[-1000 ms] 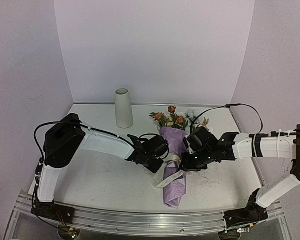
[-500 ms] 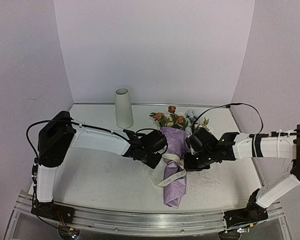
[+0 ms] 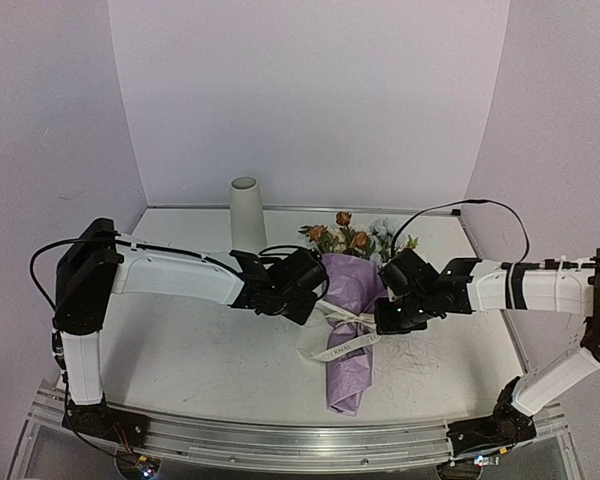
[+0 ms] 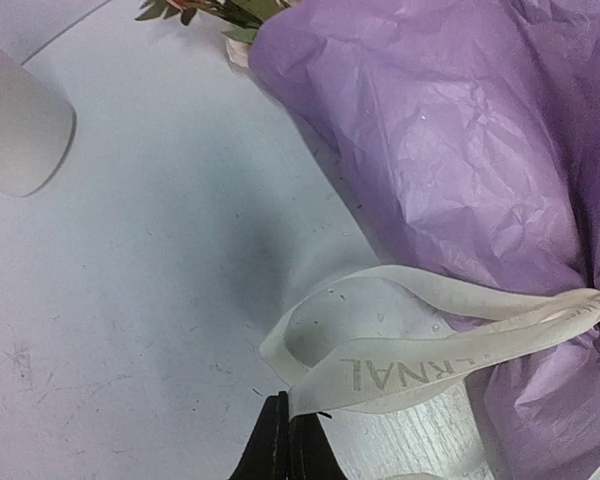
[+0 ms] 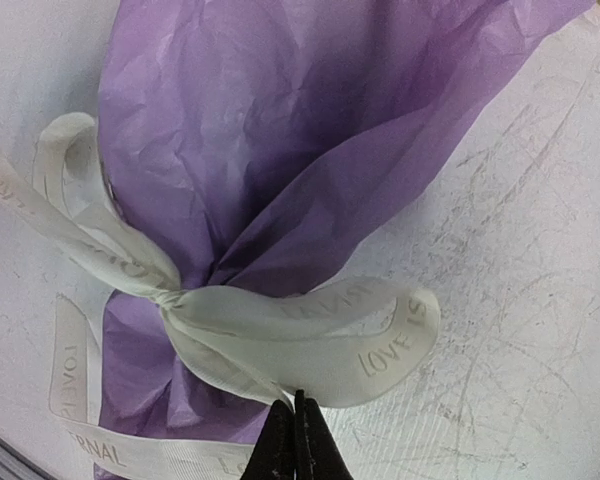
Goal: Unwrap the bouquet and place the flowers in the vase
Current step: Untie the ribbon from the wrapping paper.
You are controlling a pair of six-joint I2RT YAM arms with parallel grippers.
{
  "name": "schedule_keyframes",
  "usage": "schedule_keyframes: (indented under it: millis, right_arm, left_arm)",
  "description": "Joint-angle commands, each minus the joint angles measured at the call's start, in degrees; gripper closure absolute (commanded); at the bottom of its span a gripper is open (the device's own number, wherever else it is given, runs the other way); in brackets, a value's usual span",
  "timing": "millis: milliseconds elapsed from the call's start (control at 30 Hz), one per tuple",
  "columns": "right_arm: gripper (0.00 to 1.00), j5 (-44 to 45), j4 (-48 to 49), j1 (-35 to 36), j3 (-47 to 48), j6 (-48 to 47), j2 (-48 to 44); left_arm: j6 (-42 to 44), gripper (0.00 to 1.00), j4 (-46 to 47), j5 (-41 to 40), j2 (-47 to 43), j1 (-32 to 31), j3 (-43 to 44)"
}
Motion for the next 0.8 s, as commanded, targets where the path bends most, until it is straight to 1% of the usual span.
schedule_keyframes:
  millis: [0,133,400,667,767]
  right_arm:
    - [1.00,3.33,-5.10,-1.58,2.09,-1.57,-1.49]
    - [1.00,3.79,-5.52,-3.23,2.30,-2.09,-1.25]
    - [1.00,4.74,-6.78,-7.87,0.91,-1.23,-1.48]
    - [1.00,7.23,-7.82,-12.35,-0.88,-0.21,-3.66]
    - [1.00,9.27,-8.39,-14.17,-1.66,-0.36,-4.93]
  left_arm:
    - [-2.30,1.00,-0.43,-8.19,-4.69,0.03,-1.68]
    - [-2.71,1.00,-0.74,-11.39,-5.33,-0.05,-2.02]
    - [-7.35,1.00,-1.97,-19.09,-6.97,-0.07,-4.71]
    - [-12.70,1.00,-5.43,-29.21,-10.55,-0.05,-7.23]
    - [-12.89,1.00,-5.52,-30.35,-11.71,-0.05,-7.91]
